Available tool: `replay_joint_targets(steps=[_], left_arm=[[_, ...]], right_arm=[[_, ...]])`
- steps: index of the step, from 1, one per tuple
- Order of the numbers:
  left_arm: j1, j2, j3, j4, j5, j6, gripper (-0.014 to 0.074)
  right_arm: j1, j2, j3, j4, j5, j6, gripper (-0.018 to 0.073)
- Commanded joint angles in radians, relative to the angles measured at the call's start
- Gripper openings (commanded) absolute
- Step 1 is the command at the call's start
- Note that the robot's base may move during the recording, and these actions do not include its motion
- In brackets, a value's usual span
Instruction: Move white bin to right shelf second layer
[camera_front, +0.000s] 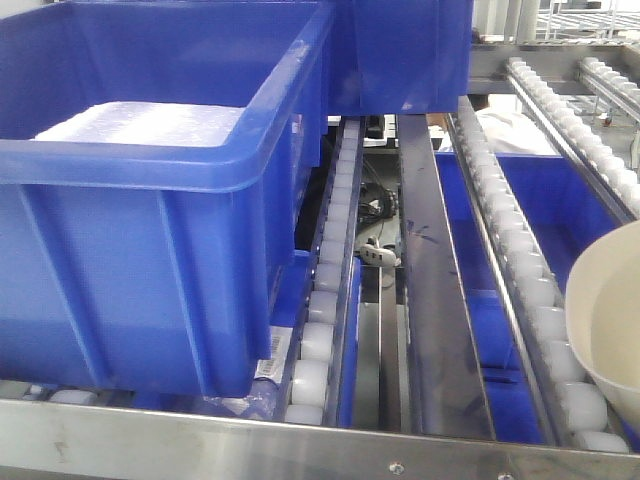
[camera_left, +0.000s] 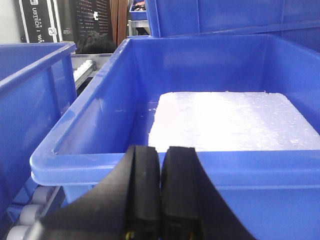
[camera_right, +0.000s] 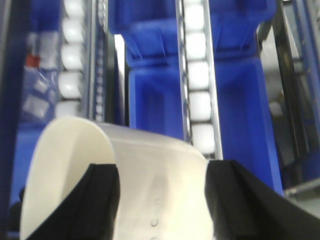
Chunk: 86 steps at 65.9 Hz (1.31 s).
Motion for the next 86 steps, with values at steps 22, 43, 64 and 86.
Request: replay_joint_targets(steps=[22,43,64,86], left_arm=[[-0.002,-0.013,0.033,-0.005,-0.087,-0.007,0.0085],[-0.002,-0.013,0.033,-0.005,-0.087,-0.007,0.0085],[-0.002,-0.013,0.033,-0.005,-0.087,-0.007,0.0085],[-0.002,-0.013,0.033,-0.005,-0.087,-0.007,0.0085]], right_arm=[[0.001,-0.296,-0.026,0.040,-0.080,-0.003,0.0286],[0.001,-0.490,-0.026,0.039,-0.078,-0.003,0.0023],[0.001,-0.489,-0.026,0.064,-0.107,-0.003,0.0023],[0.000,-0.489,-0.026,0.074,-0.123,-0.003,0.0023]])
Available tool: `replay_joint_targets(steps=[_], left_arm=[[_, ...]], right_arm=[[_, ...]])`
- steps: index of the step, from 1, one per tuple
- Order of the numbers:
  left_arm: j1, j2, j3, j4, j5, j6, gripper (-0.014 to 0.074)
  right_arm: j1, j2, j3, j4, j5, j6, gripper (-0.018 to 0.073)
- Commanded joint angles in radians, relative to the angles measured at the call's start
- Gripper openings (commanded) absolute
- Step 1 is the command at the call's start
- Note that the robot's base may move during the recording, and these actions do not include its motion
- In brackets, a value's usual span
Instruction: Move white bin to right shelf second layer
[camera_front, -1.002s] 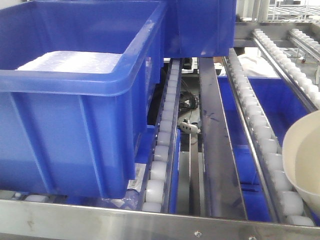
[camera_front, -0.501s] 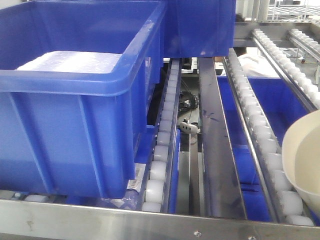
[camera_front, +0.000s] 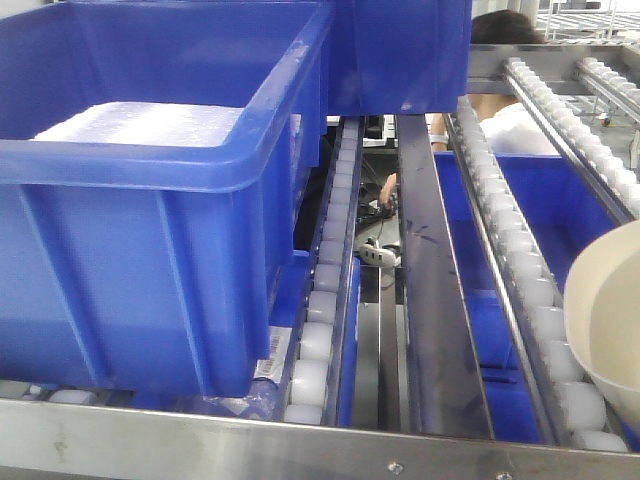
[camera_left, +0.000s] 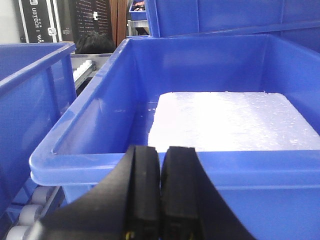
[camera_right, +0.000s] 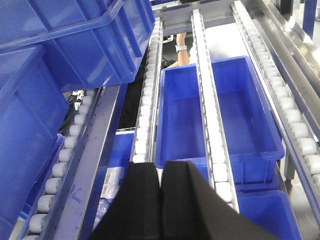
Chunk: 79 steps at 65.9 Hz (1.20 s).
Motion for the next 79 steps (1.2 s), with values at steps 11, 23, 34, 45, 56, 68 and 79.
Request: replay_joint_targets(steps=[11,23,34,45,56,68,79], left_arm=[[-0.002,-0.013,0.033,-0.005,-0.087,-0.007,0.0085],[-0.002,-0.013,0.033,-0.005,-0.087,-0.007,0.0085],[-0.002,-0.013,0.033,-0.005,-0.087,-0.007,0.0085],[-0.002,-0.013,0.033,-0.005,-0.087,-0.007,0.0085],[-0.002,-0.013,0.033,-0.005,-0.087,-0.007,0.0085],[-0.002,-0.013,0.033,-0.005,-0.087,-0.007,0.0085],[-0.002,-0.013,0.033,-0.005,-0.087,-0.007,0.0085]], right_arm=[[0.000,0.008,-0.028,0.003,-0.117,-0.003,0.0023],[-0.001,-0.017,0.001,-0.001,-0.186,-0.003,0.0023],[-0.002,-0.096,0.142,-0.009,-0.362,-0.004,0.0023],[-0.002,-0.218,0.316,-0.009,-0.490,-0.004,0.0023],[-0.002,-0.324,0.425,-0.011,-0.497,-0.004,0.0023],[-0.002,-0.336,0.489,-0.015,-0.513,-0.004,0.0023],[-0.002,-0.336,0.502,-0.057,-0.491,-0.004,0.0023]])
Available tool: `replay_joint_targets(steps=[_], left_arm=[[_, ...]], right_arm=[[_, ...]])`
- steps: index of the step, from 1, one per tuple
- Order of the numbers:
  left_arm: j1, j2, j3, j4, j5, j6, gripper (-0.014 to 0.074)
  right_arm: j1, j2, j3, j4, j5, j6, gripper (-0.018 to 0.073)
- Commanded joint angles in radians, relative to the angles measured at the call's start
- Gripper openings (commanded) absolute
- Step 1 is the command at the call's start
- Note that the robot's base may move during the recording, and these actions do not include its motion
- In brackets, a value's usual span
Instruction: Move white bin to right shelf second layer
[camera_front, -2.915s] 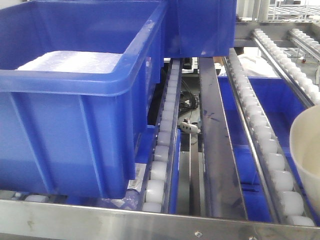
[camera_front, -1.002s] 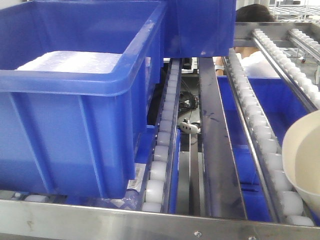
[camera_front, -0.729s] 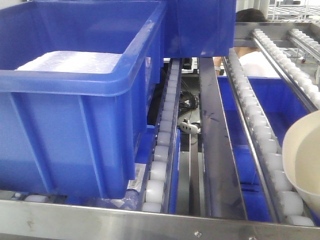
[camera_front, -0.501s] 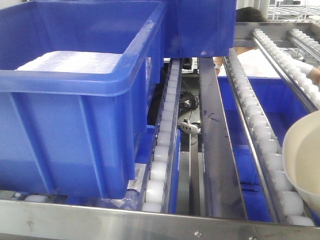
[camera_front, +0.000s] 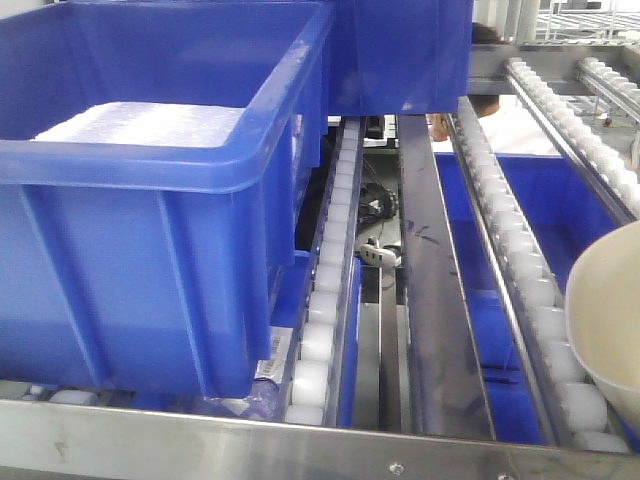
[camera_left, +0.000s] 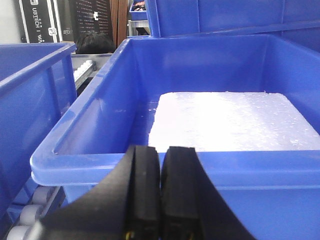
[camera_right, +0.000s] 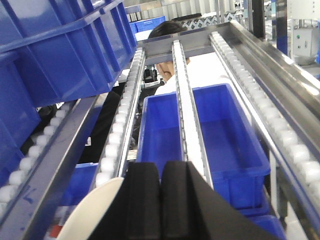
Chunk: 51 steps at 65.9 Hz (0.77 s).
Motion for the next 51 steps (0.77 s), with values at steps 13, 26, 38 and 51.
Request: replay_joint_targets(steps=[13,26,38,51], left_arm=[[-0.002,-0.013,0.033,-0.005,-0.087,-0.007,0.0085],[-0.002,-0.013,0.033,-0.005,-0.087,-0.007,0.0085],[-0.002,-0.013,0.033,-0.005,-0.087,-0.007,0.0085],[-0.002,-0.013,0.033,-0.005,-0.087,-0.007,0.0085]], right_arm=[[-0.002,-0.020,-0.017,-0.031,-0.079,-0.004,0.0023],[-0.002,-0.020,-0.017,-0.031,-0.079,-0.004,0.0023],[-0.002,-0.020,-0.017,-0.031,-0.079,-0.004,0.0023],[-0.002,-0.020,-0.017,-0.031,-0.079,-0.004,0.0023]])
